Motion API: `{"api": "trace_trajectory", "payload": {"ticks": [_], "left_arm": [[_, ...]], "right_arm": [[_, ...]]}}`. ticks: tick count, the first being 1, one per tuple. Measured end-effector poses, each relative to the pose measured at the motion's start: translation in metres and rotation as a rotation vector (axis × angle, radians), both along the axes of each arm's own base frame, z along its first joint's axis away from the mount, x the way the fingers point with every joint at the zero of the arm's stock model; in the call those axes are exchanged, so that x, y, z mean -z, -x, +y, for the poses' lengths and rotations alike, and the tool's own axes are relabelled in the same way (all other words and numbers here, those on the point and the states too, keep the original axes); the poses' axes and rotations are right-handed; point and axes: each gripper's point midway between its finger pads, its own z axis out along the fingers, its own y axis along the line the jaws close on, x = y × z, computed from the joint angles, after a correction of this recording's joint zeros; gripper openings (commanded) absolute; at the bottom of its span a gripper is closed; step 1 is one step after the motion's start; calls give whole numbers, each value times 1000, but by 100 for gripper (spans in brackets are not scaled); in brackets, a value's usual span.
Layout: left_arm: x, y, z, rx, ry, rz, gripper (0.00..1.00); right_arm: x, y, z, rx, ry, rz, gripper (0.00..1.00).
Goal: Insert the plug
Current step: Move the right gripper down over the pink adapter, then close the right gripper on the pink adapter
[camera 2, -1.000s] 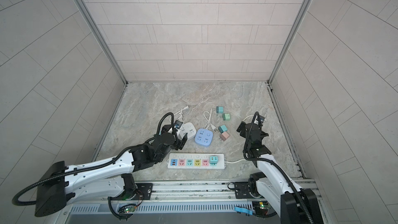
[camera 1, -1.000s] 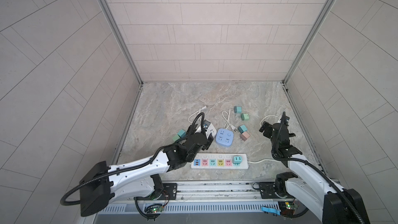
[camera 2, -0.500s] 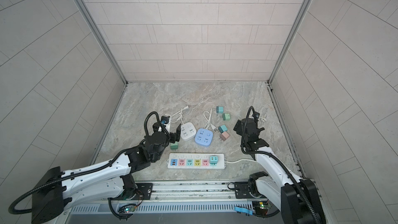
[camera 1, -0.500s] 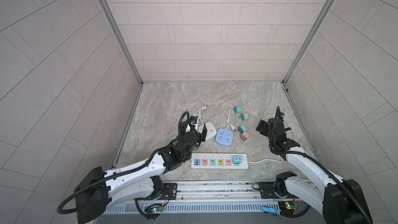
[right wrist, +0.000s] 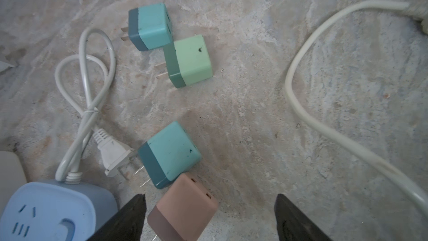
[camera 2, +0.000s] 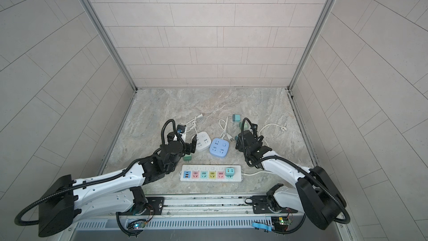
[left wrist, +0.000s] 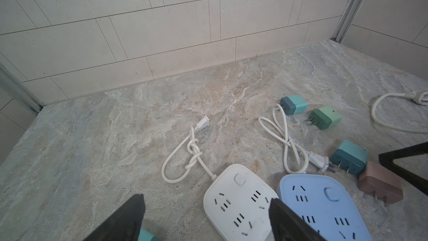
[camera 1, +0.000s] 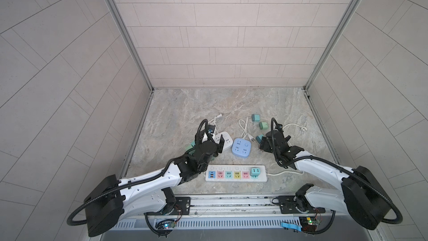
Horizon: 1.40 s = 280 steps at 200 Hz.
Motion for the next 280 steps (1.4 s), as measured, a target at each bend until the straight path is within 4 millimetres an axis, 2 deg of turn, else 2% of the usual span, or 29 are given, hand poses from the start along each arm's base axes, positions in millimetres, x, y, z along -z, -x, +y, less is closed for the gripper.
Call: {"api": "trace_trajectory", "payload": {"ticks": [29,74,127,182,216,280], "left_arm": [[-2,-1,-2,1,-6,5,91],[-2,-2,-4,2,-13,10,90],[-1,-2,-3,2,-17,13,90],[-2,-2,-5,10,-17,17,90],[-5,-2,-6,9,-16,14,90],[-4,-4,-4,-3,-43,7,90]], "right_arm": [[15,-8,4,1,32,63,89],[24,-13,8,0,41,88,89],[41,-6,5,-1,57,123,86],[42,-4,1,8,59,81,79],[42,-12,2,18,73,56,76],[43,-16,3,19,88,62,61]]}}
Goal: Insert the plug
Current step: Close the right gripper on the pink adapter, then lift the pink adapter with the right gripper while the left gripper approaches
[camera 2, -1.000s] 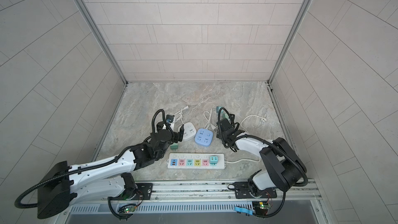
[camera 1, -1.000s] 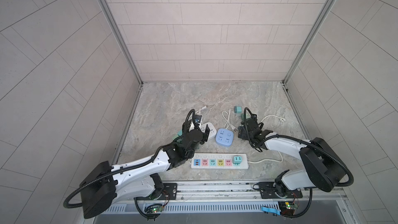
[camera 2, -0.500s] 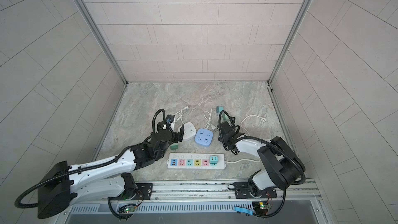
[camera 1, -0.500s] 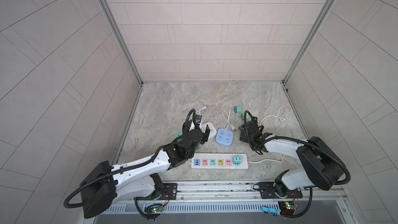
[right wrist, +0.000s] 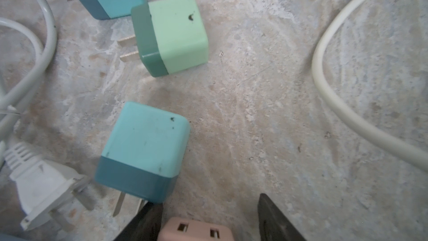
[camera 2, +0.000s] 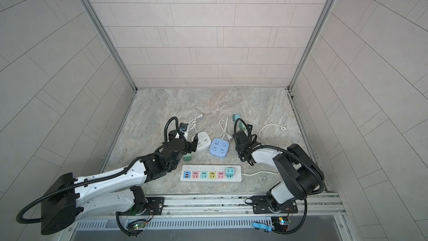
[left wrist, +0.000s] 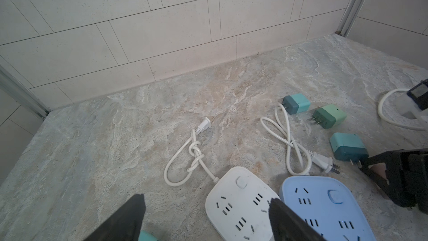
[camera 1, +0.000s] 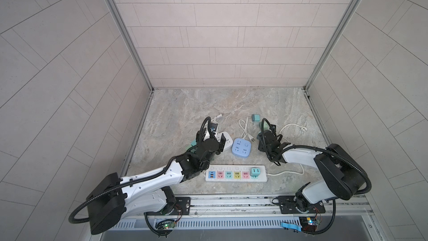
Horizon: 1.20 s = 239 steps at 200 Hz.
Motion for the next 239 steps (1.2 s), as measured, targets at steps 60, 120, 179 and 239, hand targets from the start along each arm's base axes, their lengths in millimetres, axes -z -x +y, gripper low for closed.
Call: {"api": "trace_trajectory", "payload": {"ticks": [60,120,179,239], "left_arm": [[0,0,0,1,1,0,90],[-9,2,1,2,33,-14,90],[-10,9,-1,32,108,55,92],[-77,19,-44,270,372,92,87]], "right_arm": [[-1,4,7,-10,3,22,53],[-1,10,12,-22,-1,27,38],[-15,12,13,-36,-20,7,29],[-77,6,16,-88,-58,-145,20]]}}
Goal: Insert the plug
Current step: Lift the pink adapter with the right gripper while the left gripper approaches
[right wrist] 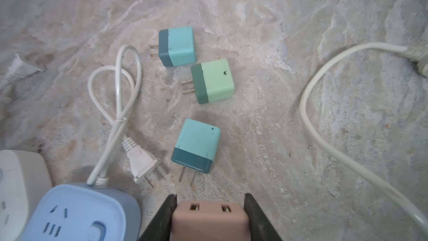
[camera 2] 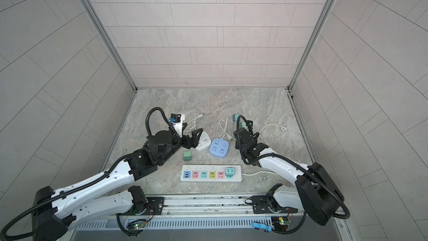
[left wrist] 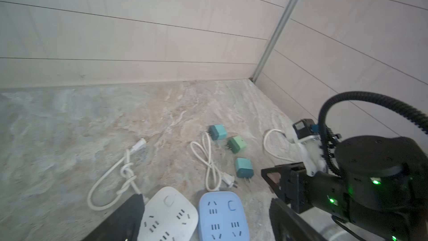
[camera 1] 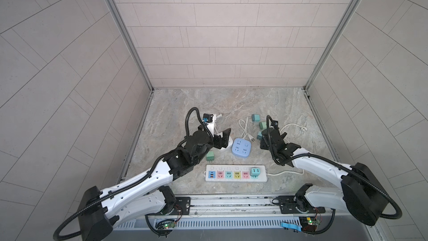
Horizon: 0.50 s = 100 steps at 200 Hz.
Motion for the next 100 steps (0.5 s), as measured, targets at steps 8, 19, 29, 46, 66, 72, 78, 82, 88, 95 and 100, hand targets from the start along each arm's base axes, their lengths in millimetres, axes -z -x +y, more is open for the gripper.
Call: {"api": "trace_trajectory", "payload": {"ticks": [8,19,29,46,66,72,78,82,88,95,100], "left_arm": [[-4,-3,-13,42,-19,3,83],[-11,-8,-30,92,-39,-1,79],[-17,-15,-44,136,-49,-10,79],[-19,-32,-55,193,-34,-1,79],[-11,-64,-51,221,5,66,78],[-10,-73,-51,231,16,86,77],[-11,-81,-51,245,33,102,75],[-12,-86,-51,253,41,109,75],[-15,-90,-53,273,54,118,74],[-18,-93,-58,304,70,124,73],[-21,-92,-62,328,79,127,73]], "right_arm": [[-11,0,0,-7,-9,-29,21],[-24,2,-1,-20,-18,-65,22],[-39,4,-2,-30,-32,-108,23],[-59,10,-4,-55,-57,-183,23],[-74,18,3,-120,-78,-257,20],[-75,21,6,-144,-77,-269,18],[-76,23,10,-169,-73,-279,16],[-76,25,11,-185,-70,-282,15],[-75,27,14,-209,-63,-287,14],[-75,30,17,-233,-53,-291,13],[-74,32,19,-252,-49,-296,12]]}}
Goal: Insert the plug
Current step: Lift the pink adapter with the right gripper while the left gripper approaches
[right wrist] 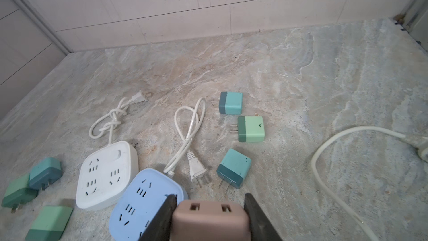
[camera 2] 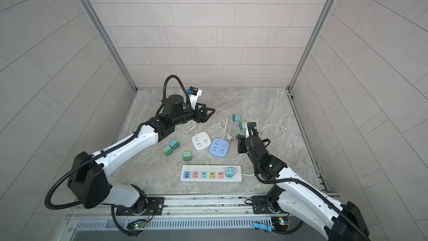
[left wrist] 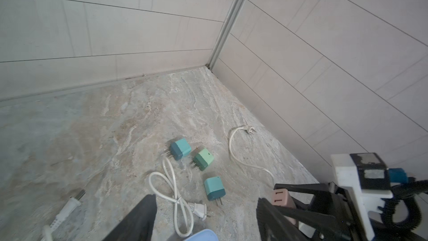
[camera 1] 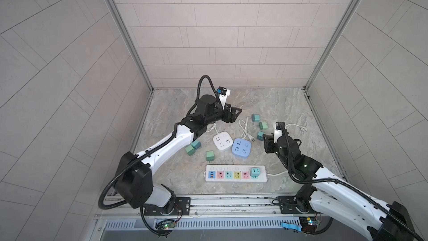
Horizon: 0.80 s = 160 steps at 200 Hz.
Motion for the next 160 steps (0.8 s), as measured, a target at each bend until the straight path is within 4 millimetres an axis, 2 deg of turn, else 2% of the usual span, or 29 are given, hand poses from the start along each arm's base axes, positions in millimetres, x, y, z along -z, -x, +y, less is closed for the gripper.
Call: {"api": "trace_trajectory", "payload": {"ticks": [16,47,74,100,143,160], "left_arm": [[-6,10,-10,74,23,8,73],[-4,20,-16,123,26,29,70],[7,23,-13,105,-18,56,70],[16,31,-2,54,-108,64,70],[6,54,5,43,-139,24,69],[11,61,1,52,-160,31,68]], "right_arm": [[0,5,6,-57,18,-26,12],[-6,16,15,-153,30,-96,12],[-11,26,20,-220,33,-171,10],[-16,31,23,-265,33,-243,8],[-17,37,32,-344,56,-308,5],[-21,39,36,-377,71,-333,5]]}}
